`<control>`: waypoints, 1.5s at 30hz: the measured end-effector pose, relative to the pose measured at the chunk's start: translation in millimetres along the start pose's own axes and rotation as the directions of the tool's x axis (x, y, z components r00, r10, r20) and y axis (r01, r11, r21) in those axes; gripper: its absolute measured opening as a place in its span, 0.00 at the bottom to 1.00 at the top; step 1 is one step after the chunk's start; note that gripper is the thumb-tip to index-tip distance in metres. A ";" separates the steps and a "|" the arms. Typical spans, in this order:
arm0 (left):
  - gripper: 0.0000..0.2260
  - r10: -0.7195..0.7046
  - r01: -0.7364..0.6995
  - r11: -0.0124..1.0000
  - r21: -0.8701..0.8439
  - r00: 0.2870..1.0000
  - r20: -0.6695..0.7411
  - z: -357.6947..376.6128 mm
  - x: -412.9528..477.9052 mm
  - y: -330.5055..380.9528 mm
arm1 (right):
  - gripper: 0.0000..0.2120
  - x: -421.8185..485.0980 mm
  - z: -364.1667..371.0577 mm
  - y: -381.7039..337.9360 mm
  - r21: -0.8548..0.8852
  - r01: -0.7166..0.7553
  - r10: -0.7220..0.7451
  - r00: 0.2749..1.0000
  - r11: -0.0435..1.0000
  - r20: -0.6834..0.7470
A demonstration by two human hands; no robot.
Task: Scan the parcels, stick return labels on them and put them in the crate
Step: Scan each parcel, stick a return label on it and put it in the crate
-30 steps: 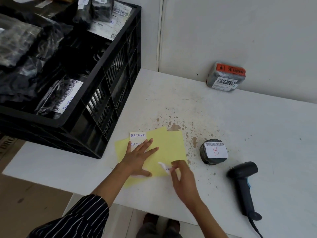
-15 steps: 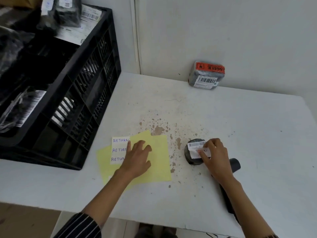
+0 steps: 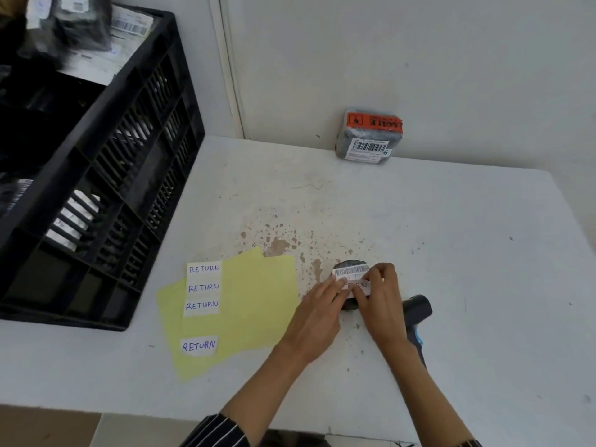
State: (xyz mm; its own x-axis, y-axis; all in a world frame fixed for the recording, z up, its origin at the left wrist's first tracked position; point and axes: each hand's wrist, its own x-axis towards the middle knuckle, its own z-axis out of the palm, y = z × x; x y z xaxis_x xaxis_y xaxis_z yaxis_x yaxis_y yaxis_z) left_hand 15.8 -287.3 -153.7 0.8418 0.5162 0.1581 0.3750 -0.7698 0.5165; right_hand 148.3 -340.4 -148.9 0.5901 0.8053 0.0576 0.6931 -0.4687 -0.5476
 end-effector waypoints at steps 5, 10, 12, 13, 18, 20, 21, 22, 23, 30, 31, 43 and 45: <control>0.19 0.010 -0.009 0.997 -0.079 1.000 0.013 1.2 -8.0 -6.9 | 0.35 -1.2 -6.3 -7.2 0.247 -0.219 0.217 0.976 0.944 0.038; 0.12 -0.202 0.199 0.926 -0.321 0.979 0.025 -5.7 -1.5 -2.6 | 0.20 8.3 6.2 -4.1 0.140 -0.380 0.367 0.924 0.915 0.106; 0.12 -0.346 0.322 0.873 -0.367 0.938 0.003 -5.2 4.3 -1.3 | 0.15 10.1 10.8 -5.4 0.108 -0.406 0.398 0.913 0.907 0.089; 0.15 -0.428 0.407 0.831 -0.380 0.903 0.033 -4.7 7.5 -0.4 | 0.14 10.4 12.3 -6.5 0.106 -0.406 0.399 0.913 0.908 0.082; 0.18 -0.568 0.590 0.635 -0.499 0.794 0.218 -2.7 16.4 1.4 | 0.06 2.5 18.2 -16.3 0.288 -0.431 0.426 0.901 0.855 0.084; 0.16 -0.594 0.578 0.550 -0.602 0.778 0.204 -10.4 15.3 4.9 | 0.05 -1.5 14.1 -20.3 0.386 -0.418 0.426 0.902 0.822 0.069; 0.16 -0.606 0.572 0.509 -0.643 0.769 0.205 -16.1 13.9 8.2 | 0.05 -3.7 10.3 -24.2 0.446 -0.399 0.413 0.908 0.802 0.070; 0.16 -0.615 0.561 0.482 -0.673 0.764 0.196 -21.1 12.8 11.4 | 0.05 -6.6 6.3 -30.2 0.508 -0.379 0.392 0.916 0.774 0.085; 0.16 -0.619 0.541 0.468 -0.698 0.765 0.178 -25.7 11.9 14.5 | 0.05 -10.2 3.6 -36.5 0.560 -0.362 0.367 0.924 0.745 0.109; 0.09 -0.671 0.431 0.370 -0.823 0.737 0.084 -52.8 11.5 34.2 | 0.16 -27.5 -17.9 -68.5 0.707 -0.277 0.254 0.957 0.650 0.141; 0.09 -0.685 0.425 0.362 -0.830 0.725 0.073 -54.2 11.0 34.6 | 0.14 -27.6 -20.1 -71.4 0.713 -0.254 0.248 0.962 0.653 0.116; 0.19 -0.707 0.373 0.282 -0.884 0.703 0.071 -94.8 9.6 48.0 | 0.14 -32.5 -43.9 -91.4 0.770 -0.248 0.106 0.967 0.587 0.231; 0.20 -0.708 0.363 0.258 -0.895 0.702 0.080 -107.3 7.3 45.2 | 0.14 -33.2 -52.5 -95.2 0.788 -0.259 0.047 0.958 0.558 0.281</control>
State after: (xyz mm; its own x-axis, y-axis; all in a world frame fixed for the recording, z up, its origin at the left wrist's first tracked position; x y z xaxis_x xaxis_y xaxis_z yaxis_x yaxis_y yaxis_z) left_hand -2.8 -278.1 -39.0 0.3566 0.8770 -0.3220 0.0547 0.3245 0.9443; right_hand 84.4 -341.6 -54.9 0.4819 0.8518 -0.2056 -0.0924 -0.1839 -0.9786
